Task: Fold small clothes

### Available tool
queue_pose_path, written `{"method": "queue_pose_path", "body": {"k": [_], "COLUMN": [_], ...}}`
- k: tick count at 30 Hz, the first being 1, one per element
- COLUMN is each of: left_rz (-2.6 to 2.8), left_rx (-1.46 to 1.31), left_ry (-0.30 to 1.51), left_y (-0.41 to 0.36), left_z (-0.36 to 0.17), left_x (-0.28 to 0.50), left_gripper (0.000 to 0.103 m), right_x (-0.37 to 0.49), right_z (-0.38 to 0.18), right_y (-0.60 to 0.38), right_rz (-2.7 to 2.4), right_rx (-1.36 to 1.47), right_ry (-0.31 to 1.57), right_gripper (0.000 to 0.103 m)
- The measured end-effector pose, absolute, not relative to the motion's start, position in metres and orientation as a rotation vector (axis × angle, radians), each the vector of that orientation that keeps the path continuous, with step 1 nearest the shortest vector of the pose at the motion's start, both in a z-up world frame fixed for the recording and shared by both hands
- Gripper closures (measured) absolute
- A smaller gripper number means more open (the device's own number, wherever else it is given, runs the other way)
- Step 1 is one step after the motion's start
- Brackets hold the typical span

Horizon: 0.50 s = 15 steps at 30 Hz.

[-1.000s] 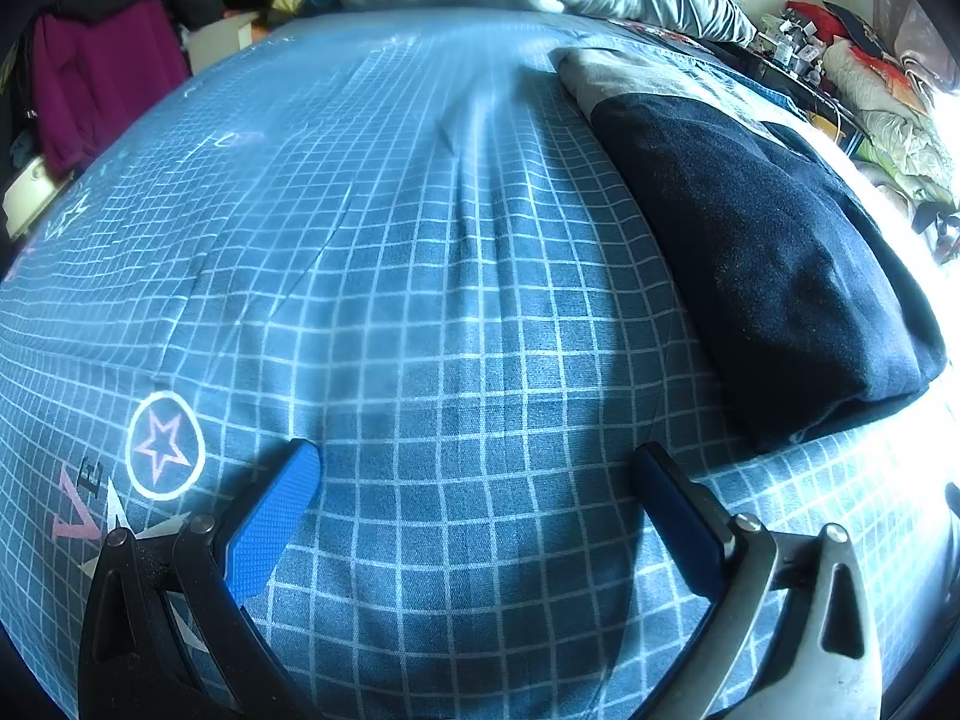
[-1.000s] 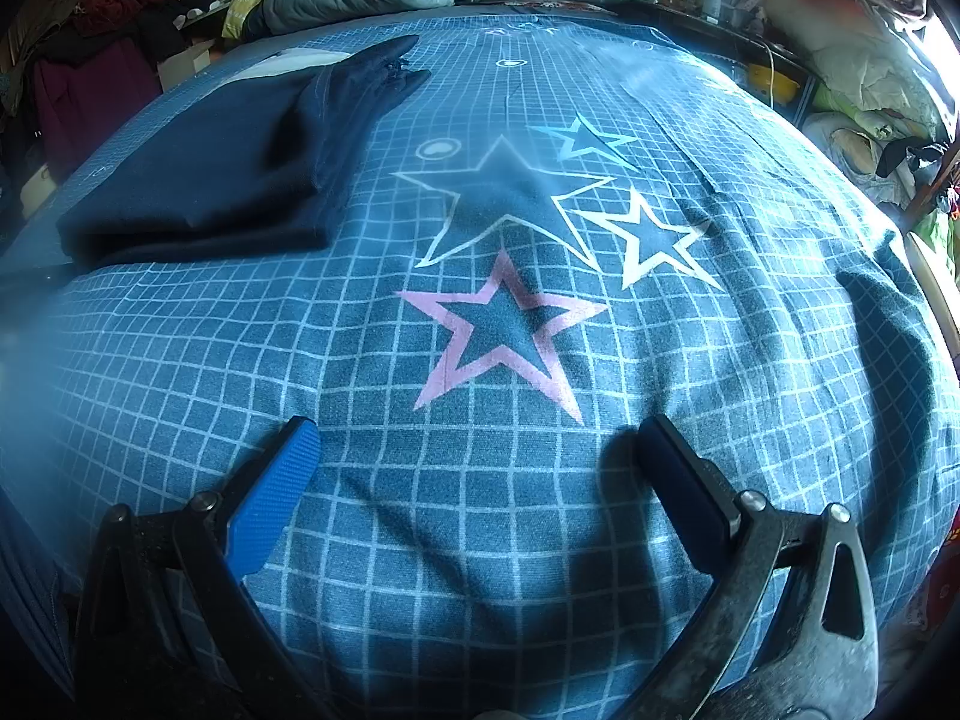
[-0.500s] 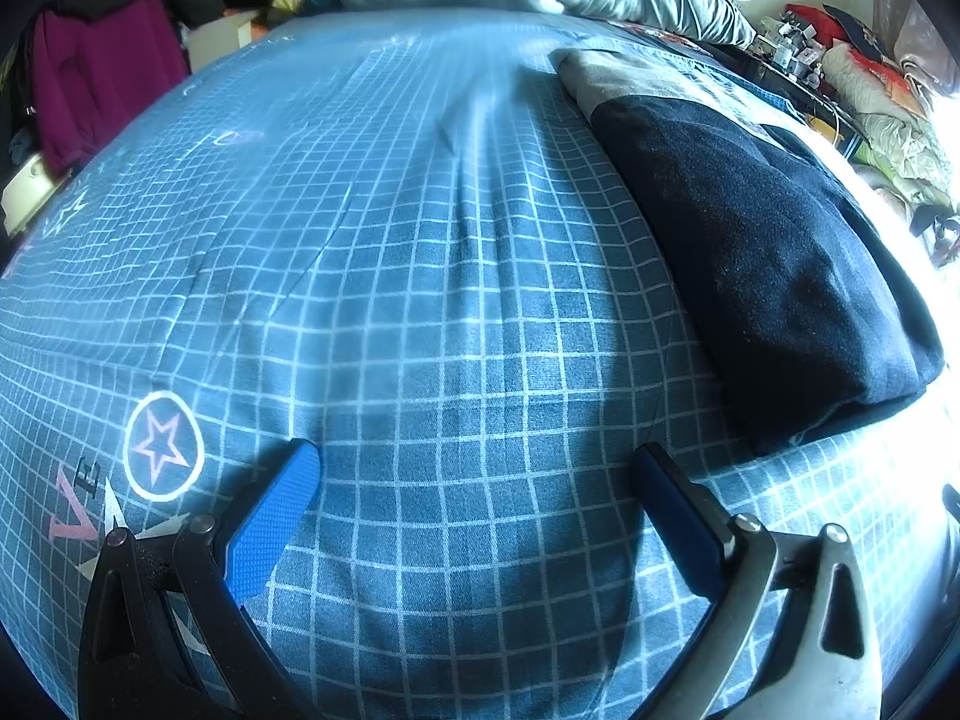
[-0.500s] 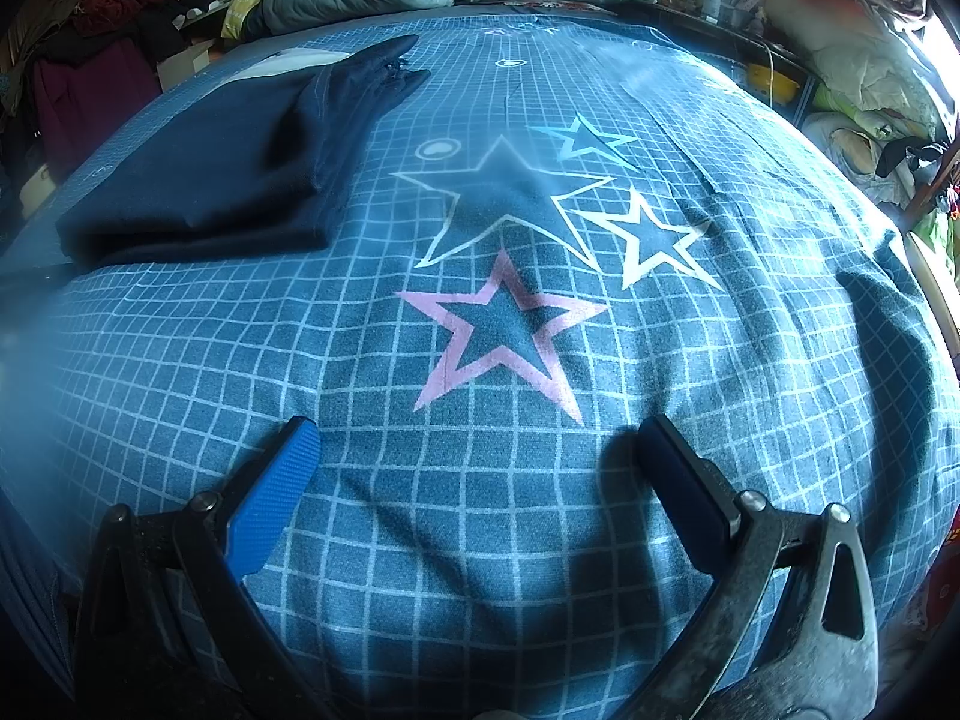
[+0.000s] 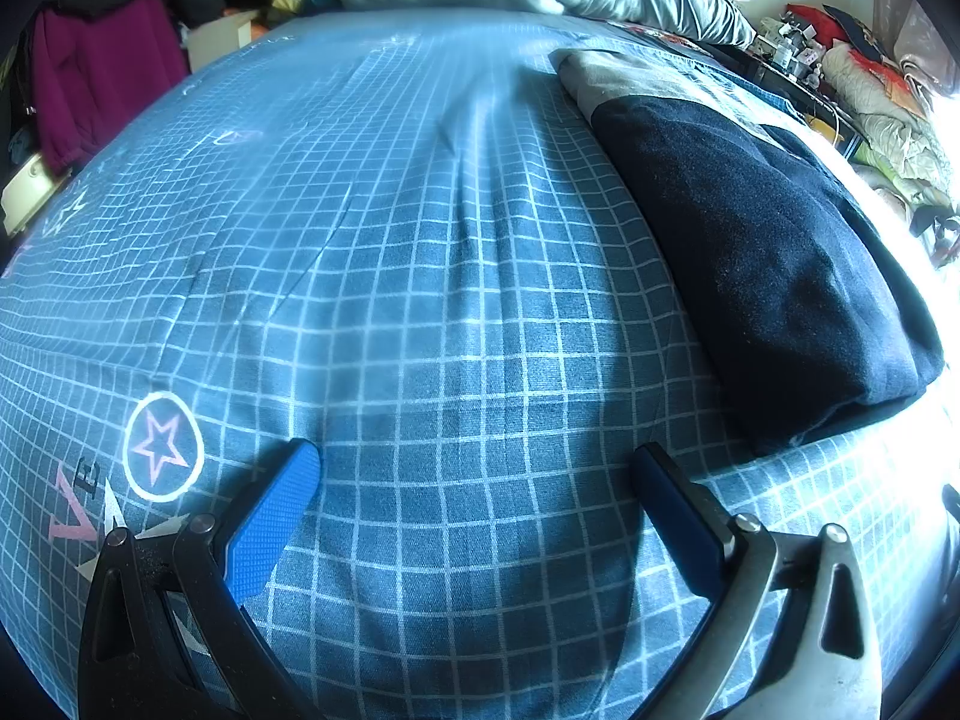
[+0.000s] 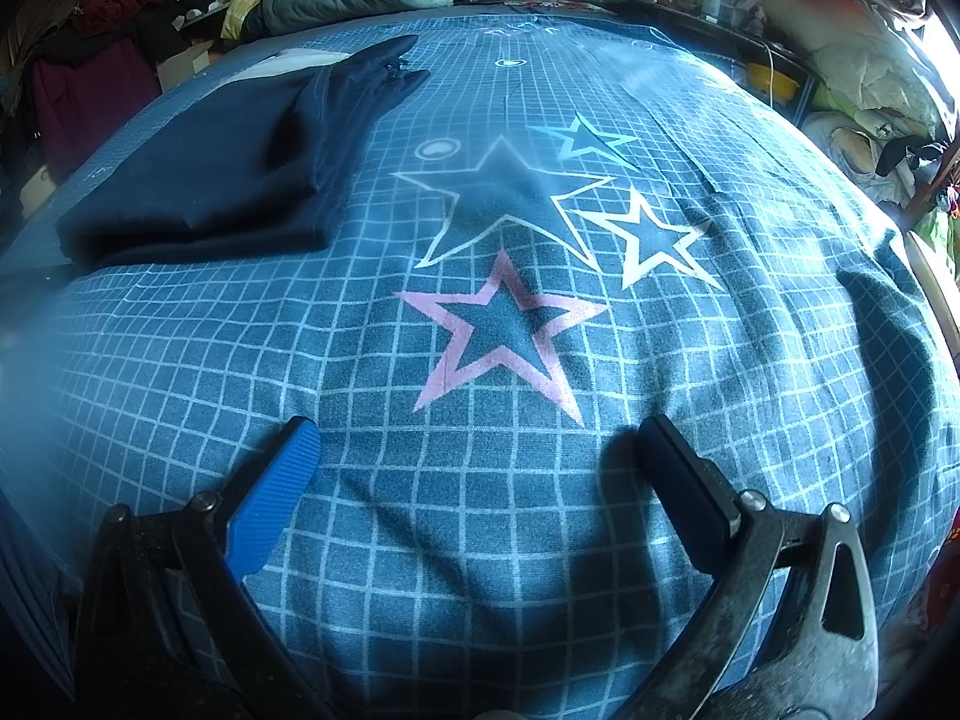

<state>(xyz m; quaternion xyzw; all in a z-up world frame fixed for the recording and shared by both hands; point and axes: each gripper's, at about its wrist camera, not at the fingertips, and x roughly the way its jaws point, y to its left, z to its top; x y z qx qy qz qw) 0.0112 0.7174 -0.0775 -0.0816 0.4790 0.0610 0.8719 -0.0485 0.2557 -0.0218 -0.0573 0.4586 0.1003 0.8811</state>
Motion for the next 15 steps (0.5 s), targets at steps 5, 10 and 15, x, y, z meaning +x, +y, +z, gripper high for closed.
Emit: {"method": "queue_pose_path", "body": {"k": [5, 10, 15], "left_rz": [0.129, 0.128, 0.127], "left_rx": [-0.168, -0.171, -0.172], "left_ry": [1.003, 1.001, 1.001], "left_y": [0.7167, 0.7184, 0.7183], "left_z": [-0.0775, -0.078, -0.0779], "left_x": [0.0113, 0.0107, 0.0111], "left_gripper": [0.0, 0.0, 0.0], "right_x": [-0.0483, -0.0484, -0.0488], "right_z": [-0.0221, -0.0221, -0.022], "right_y": [0.255, 0.2552, 0.2552], "right_rz": [0.209, 0.209, 0.208], "right_rx": [-0.117, -0.116, -0.115], "right_ry": [0.955, 0.955, 0.955], "right_gripper": [0.0, 0.0, 0.0]}}
